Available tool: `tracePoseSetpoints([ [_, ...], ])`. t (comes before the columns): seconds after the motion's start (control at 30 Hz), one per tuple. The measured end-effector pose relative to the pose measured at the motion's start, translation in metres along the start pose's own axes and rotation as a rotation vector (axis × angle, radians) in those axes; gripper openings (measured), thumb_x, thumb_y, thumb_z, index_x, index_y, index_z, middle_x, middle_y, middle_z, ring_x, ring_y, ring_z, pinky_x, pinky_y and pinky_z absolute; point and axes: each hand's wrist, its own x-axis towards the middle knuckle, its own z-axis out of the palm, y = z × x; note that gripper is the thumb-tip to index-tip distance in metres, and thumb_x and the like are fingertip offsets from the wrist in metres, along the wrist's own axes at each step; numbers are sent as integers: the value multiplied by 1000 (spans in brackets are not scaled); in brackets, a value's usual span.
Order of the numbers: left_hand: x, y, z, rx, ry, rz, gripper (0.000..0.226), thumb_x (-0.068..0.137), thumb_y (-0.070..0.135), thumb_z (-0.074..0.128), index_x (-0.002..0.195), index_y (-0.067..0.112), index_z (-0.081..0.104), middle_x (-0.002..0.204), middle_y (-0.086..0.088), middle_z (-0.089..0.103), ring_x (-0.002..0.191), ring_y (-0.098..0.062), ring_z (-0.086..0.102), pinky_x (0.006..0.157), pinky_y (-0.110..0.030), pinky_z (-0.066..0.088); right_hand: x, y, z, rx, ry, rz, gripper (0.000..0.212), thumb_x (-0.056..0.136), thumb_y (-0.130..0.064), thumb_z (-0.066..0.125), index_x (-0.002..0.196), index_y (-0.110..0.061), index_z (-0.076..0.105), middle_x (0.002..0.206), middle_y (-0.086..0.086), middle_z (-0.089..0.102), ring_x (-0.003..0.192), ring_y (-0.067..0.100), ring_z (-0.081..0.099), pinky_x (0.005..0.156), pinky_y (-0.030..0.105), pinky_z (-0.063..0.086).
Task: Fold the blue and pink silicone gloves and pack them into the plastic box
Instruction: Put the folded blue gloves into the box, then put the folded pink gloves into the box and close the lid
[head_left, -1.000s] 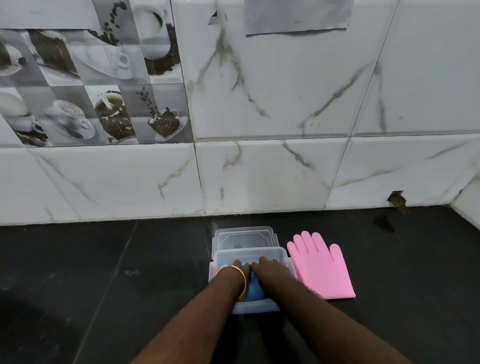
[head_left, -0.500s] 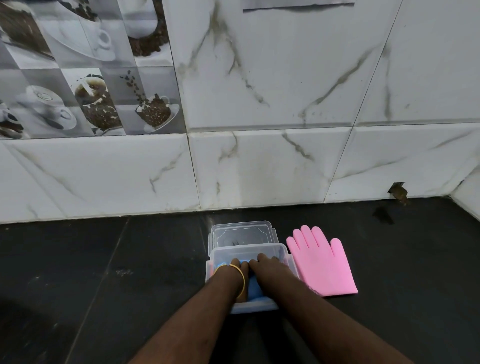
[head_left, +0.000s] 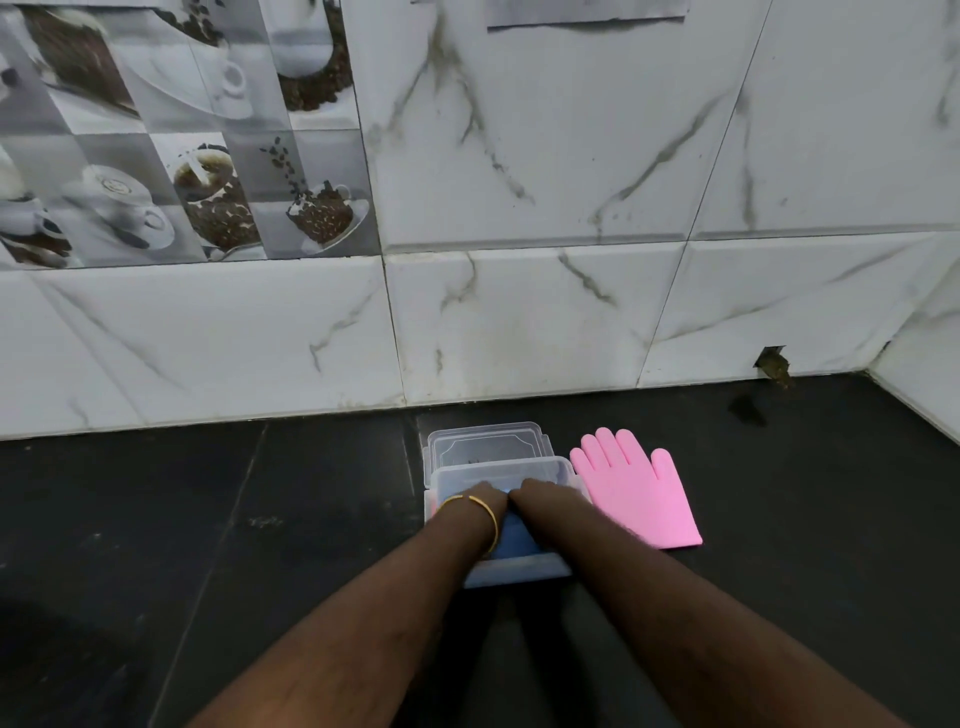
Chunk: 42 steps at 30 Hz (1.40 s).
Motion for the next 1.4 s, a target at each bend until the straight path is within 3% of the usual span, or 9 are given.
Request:
tracePoseSetpoints([
  [0.07,-3,3,-7,30,65,7,51,85,7,66,135,7,53,139,-18,53,128,-33,51,104,-41,43,-1,0,-9,-15,14,12,39,95,-9,55,134,-9,56,139,17,55,128,34,53,106,43,41],
  [0.17,-12,3,-3,73,127,-23,56,83,12,68,136,9,51,139,-17,50,127,-37,50,102,-45,44,-11,-2,-15,-55,54,-15,39,98,-15,49,137,-16,55,141,15,53,130,32,51,105,41,39],
  [0.3,-14,-2,4,65,85,-43,66,82,17,72,141,10,45,140,-17,44,127,-39,49,105,-46,43,-22,-1,-13,-117,18,-66,45,99,-21,49,142,-35,47,136,15,47,126,37,51,97,45,44],
  [0.43,-7,-6,6,-10,40,-33,63,87,19,67,144,14,41,140,-17,41,128,-39,48,108,-46,42,-16,-2,-8,-99,6,-53,43,100,-30,47,142,-39,45,136,16,44,125,39,50,95,46,44],
  [0.7,2,-12,15,-39,26,-27,66,84,16,70,144,14,41,140,-16,37,127,-41,48,107,-48,41,-3,4,6,-92,20,-36,45,99,-24,50,142,-35,44,133,17,44,123,42,50,96,48,44],
  [0.97,10,-10,21,-26,-17,-62,71,87,17,64,149,19,28,149,-14,23,134,-45,35,113,-51,33,3,8,9,-66,19,-44,40,101,-26,44,141,-30,46,133,17,45,123,41,50,99,46,43],
  [1.2,0,1,-5,-2,-23,-70,54,93,10,56,145,11,41,148,-19,34,136,-37,40,114,-43,33,-14,6,-8,-11,0,-126,41,102,-21,43,142,-20,49,143,17,48,132,35,47,108,42,38],
  [1.4,-1,30,-34,-84,159,-105,38,86,4,61,124,8,61,131,-15,61,123,-29,56,102,-34,44,-36,34,-28,83,226,-238,39,92,0,49,127,-14,60,133,12,56,122,29,54,101,38,42],
])
